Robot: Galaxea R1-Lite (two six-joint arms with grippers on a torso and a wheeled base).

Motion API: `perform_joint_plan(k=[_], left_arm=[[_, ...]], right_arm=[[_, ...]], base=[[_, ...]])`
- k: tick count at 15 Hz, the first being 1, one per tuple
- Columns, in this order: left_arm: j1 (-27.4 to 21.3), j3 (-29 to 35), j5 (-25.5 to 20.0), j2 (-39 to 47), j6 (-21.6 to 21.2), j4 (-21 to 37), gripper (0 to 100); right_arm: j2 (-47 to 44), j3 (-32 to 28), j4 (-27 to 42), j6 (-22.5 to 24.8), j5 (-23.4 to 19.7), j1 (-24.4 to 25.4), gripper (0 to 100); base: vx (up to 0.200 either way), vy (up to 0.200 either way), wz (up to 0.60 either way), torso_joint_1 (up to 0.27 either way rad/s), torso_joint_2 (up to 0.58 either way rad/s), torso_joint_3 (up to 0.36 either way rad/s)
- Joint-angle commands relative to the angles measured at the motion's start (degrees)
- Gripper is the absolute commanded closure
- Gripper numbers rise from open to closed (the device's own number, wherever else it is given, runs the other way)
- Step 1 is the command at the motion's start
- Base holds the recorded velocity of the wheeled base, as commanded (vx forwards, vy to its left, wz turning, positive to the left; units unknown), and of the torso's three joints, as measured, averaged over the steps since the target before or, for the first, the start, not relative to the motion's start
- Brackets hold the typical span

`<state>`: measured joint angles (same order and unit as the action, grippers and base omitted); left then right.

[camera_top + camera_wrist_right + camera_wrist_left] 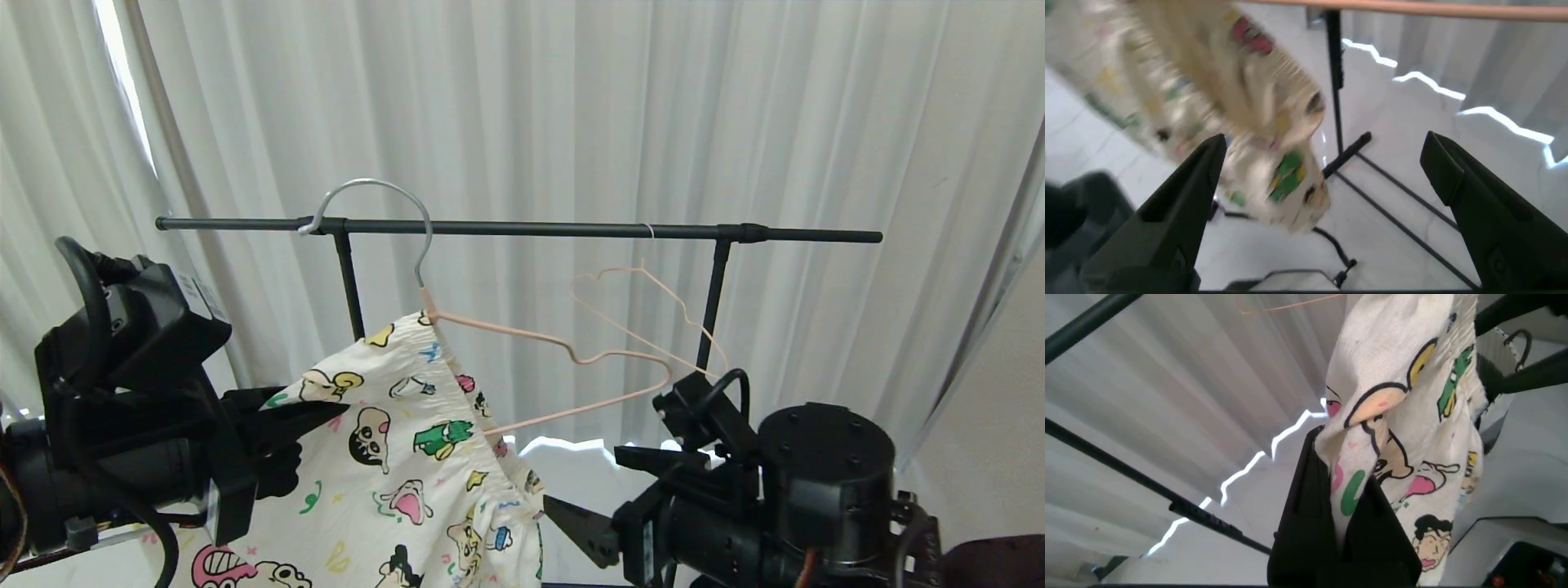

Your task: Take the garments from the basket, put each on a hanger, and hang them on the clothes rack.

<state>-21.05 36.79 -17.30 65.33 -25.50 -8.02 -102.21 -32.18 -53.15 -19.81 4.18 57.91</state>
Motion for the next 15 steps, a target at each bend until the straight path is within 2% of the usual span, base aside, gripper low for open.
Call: perform_joint_plan(k=[1, 4, 8, 11, 15], left_arm=[[-0.92, 0.12, -0.02, -0.38, 0.01, 0.02, 100], [-1.18, 0.3, -0.02, 0.32, 0.01, 0.02, 100], [-1.01, 0.21, -0.02, 1.99, 0.01, -1.82, 100], [-1.01, 0.21, 0.16, 3.58, 0.01, -4.9, 100], [-1.18, 0.39, 0.42, 3.66, 0.01, -5.43, 100]], right_arm=[[-5.99, -5.08, -0.11, -0.76, 2.94, -0.25, 0], [-6.6, -6.49, -0.11, -0.67, 3.11, 0.01, 0], [-6.87, -1.74, -0.2, 1.0, 3.47, 5.46, 0], [-7.31, -2.01, -0.29, 1.35, 3.99, 5.55, 0], [-8.36, -3.06, -0.29, 2.32, 5.49, 5.82, 0]], base=[[0.0, 0.0, 0.0, 0.0, 0.0, 0.0], [0.0, 0.0, 0.0, 0.0, 0.0, 0.0], [0.0, 0.0, 0.0, 0.0, 0.0, 0.0], [0.0, 0.0, 0.0, 0.0, 0.0, 0.0], [0.0, 0.0, 0.0, 0.0, 0.0, 0.0]])
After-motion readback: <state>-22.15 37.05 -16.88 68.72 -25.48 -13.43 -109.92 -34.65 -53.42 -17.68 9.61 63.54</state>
